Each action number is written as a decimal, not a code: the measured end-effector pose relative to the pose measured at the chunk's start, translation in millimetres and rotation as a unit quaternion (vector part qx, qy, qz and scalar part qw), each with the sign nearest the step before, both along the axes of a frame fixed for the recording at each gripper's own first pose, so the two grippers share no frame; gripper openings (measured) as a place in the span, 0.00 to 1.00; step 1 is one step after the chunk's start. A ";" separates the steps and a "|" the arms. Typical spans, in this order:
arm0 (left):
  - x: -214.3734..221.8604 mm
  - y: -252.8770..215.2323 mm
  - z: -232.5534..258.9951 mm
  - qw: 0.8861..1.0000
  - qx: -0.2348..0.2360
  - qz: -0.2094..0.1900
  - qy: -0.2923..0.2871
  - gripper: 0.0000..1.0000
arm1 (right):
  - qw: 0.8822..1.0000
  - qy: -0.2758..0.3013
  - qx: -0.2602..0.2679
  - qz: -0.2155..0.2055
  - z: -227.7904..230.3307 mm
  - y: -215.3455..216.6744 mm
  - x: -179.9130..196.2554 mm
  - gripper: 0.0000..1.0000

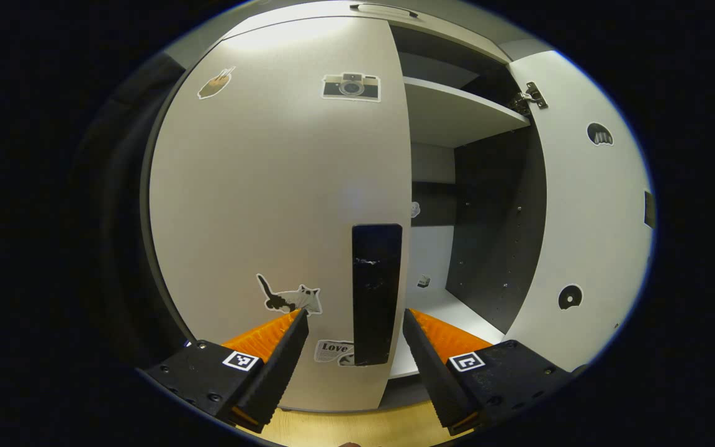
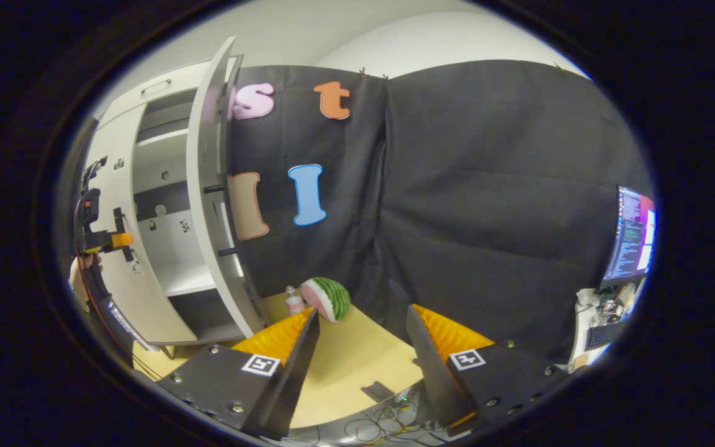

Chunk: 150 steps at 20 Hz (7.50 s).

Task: Open the right door of the double-door shoe cabinet with the right hand, and open the left door with the left hand.

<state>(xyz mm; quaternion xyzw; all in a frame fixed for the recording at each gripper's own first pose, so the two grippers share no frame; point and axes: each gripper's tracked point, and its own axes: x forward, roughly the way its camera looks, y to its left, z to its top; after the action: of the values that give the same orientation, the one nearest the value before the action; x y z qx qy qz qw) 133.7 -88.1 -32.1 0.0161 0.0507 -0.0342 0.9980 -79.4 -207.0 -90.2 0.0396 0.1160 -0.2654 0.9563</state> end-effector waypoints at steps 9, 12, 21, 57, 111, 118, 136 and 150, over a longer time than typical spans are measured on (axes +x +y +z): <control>12.2 9.6 3.1 0.998 0.027 0.059 -0.014 0.82 | 0.999 0.005 0.019 -0.039 -9.0 -9.8 -19.2 0.84; 11.2 7.4 2.4 0.997 0.026 0.065 -0.017 0.74 | 0.999 0.002 0.024 -0.042 -10.3 -10.0 -17.1 0.84; 11.4 -6.0 0.4 0.999 0.011 0.040 -0.023 0.33 | 0.999 0.028 -0.003 -0.033 -16.2 -11.7 -25.5 0.84; -41.2 12.6 -2.7 0.999 -0.004 -0.032 -0.014 0.23 | 0.990 0.047 0.008 0.133 -23.0 43.7 9.6 0.84; -87.1 109.9 -5.3 0.995 0.004 0.096 -0.004 0.01 | 0.936 0.068 0.092 0.333 -36.5 151.4 44.2 0.84; -87.1 112.0 -5.0 0.997 0.001 0.075 -0.006 0.00 | 0.931 0.069 0.100 0.344 -37.6 159.2 48.9 0.84; -97.7 119.0 -10.5 0.997 0.010 0.081 0.003 0.18 | 0.922 0.070 0.100 0.367 -37.2 165.8 50.2 0.84; -120.5 114.7 6.1 0.991 -0.004 0.134 -0.025 0.07 | 0.897 0.069 0.100 0.424 -31.3 194.2 50.7 0.84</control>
<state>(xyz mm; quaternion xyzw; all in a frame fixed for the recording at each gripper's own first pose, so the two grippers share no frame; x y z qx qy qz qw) 13.2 26.6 -25.9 0.0064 0.0274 0.1004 0.9945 -28.7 -12.8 -121.4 0.0634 0.2137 0.1765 0.9587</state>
